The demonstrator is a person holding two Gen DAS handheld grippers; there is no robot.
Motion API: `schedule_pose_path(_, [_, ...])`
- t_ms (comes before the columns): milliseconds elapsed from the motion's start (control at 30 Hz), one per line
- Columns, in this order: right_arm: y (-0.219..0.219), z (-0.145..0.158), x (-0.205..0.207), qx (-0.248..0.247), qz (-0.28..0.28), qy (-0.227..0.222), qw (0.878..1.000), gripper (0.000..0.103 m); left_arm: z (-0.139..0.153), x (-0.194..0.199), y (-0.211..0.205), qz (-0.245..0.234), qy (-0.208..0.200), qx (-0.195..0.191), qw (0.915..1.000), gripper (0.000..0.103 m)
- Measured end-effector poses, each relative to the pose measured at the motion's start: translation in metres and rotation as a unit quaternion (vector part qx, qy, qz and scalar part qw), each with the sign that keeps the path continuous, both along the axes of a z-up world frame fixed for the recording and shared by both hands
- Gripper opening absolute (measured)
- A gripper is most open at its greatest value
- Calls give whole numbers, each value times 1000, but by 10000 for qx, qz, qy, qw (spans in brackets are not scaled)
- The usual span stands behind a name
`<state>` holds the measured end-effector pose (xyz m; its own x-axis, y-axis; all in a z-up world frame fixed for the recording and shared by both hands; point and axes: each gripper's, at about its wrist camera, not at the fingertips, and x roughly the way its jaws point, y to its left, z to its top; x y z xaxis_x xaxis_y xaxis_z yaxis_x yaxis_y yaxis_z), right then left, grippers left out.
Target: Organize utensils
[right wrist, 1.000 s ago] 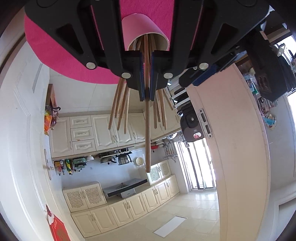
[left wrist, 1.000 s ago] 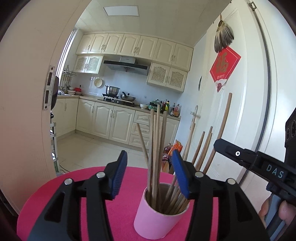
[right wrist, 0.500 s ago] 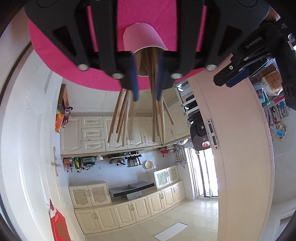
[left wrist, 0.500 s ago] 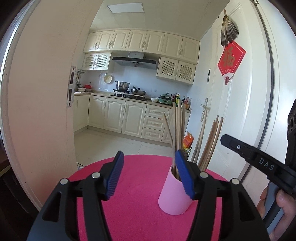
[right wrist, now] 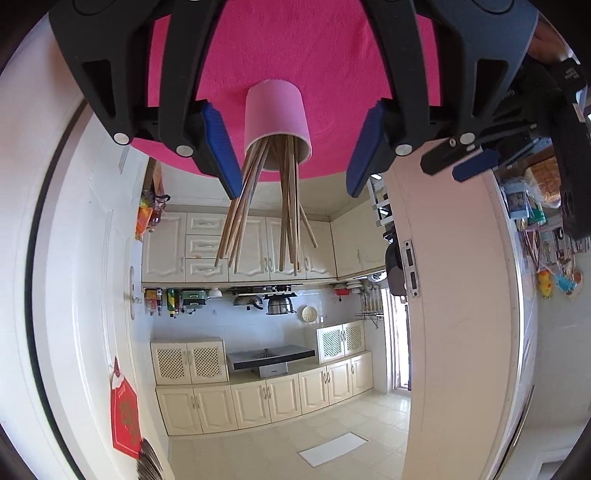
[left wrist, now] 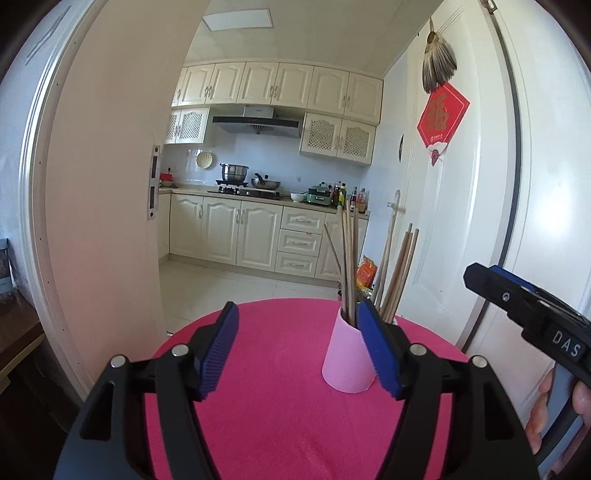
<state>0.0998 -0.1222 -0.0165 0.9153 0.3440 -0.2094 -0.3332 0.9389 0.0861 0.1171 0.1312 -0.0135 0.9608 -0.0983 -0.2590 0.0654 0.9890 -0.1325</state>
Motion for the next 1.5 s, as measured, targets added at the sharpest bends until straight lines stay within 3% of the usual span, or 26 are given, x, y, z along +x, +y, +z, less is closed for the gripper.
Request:
schedule_pose_path(500, [-11,6,-51,110,-228,140,9996,88,21,-45,-12,34,134,211,9997,71])
schedule_pose_path(600, [-19,7,-59,288,-180,246,9991,90,25,-52,-14,-144,159,16,9998,71])
schedule_pose_path(867, [-31,18,-83,243,-295,30,9993,93,38,-81,-38,-175,-42,30,9998,71])
schedule_pose_path(1067, [-36,24,-112,29,-349,-307,9989,94,47,-100,-70,-39,-205,476,9986,72])
schedule_pose_path(1500, [-59,31,-145,-129,-596,-721,9955,95,62,-135,-100,-55,-482,600,9970,73])
